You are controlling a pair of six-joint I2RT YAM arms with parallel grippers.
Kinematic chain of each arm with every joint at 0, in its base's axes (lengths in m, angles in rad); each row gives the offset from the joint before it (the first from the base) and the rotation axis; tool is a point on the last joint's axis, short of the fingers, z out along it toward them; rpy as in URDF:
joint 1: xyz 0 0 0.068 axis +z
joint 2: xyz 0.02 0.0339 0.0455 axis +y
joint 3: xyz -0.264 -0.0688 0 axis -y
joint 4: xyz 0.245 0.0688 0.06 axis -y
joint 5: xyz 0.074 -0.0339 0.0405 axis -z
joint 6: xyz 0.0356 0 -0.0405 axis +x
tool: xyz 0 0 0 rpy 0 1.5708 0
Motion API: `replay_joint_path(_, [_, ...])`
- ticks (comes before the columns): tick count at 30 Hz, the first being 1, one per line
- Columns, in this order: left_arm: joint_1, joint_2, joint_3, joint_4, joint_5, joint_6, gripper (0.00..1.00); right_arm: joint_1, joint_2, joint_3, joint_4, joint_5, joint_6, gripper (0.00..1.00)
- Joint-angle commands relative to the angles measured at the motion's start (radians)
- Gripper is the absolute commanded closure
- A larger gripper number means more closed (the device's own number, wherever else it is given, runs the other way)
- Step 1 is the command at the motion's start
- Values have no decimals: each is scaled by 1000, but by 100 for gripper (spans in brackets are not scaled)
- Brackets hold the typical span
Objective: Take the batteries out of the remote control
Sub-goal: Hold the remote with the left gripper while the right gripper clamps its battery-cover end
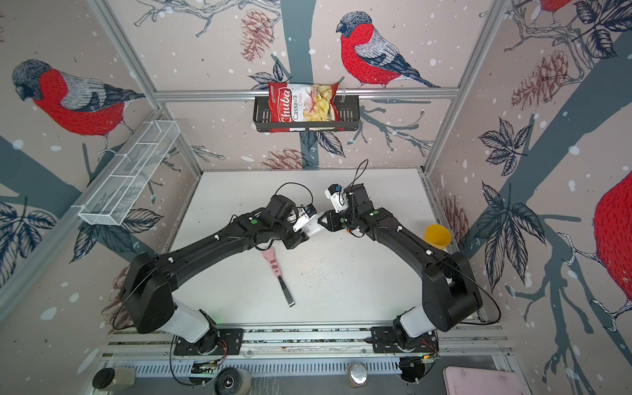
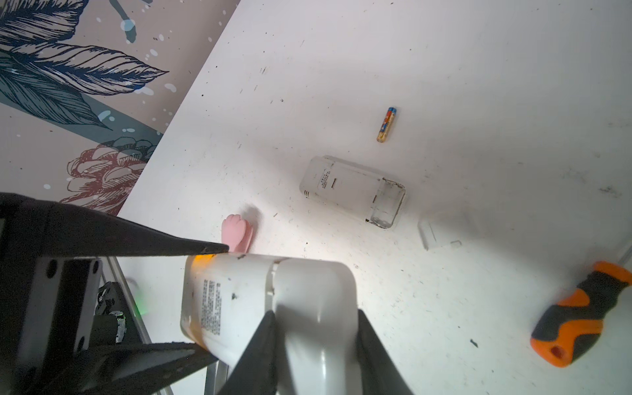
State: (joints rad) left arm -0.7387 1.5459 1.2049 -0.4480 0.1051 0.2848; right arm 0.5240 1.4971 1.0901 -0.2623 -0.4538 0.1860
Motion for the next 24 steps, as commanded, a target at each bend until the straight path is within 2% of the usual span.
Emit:
replay_joint_path(1, [2, 0, 8, 47, 13, -10, 68, 0, -9, 2, 0, 31, -5, 67])
replay_joint_path(16, [9, 22, 13, 48, 8, -11, 68, -32, -62, -9, 33, 31, 14, 74])
replay_joint_path(17, [9, 25, 13, 49, 7, -10, 68, -32, -62, -9, 32, 25, 13, 70])
replay_joint_path(18, [10, 26, 17, 46, 7, -10, 68, -31, -61, -11, 31, 22, 12, 62])
replay_joint_path(19, [10, 28, 20, 42, 7, -11, 68, -29, -57, -11, 30, 22, 10, 50])
replay_joint_path(20, [10, 29, 22, 40, 8, -12, 68, -26, -58, -17, 32, 24, 8, 43])
replay_joint_path(22, [12, 31, 27, 36, 8, -13, 68, -16, -57, -25, 34, 32, 2, 36])
replay_joint_path(24, [12, 30, 28, 34, 9, -13, 68, -7, -51, -29, 34, 50, -2, 34])
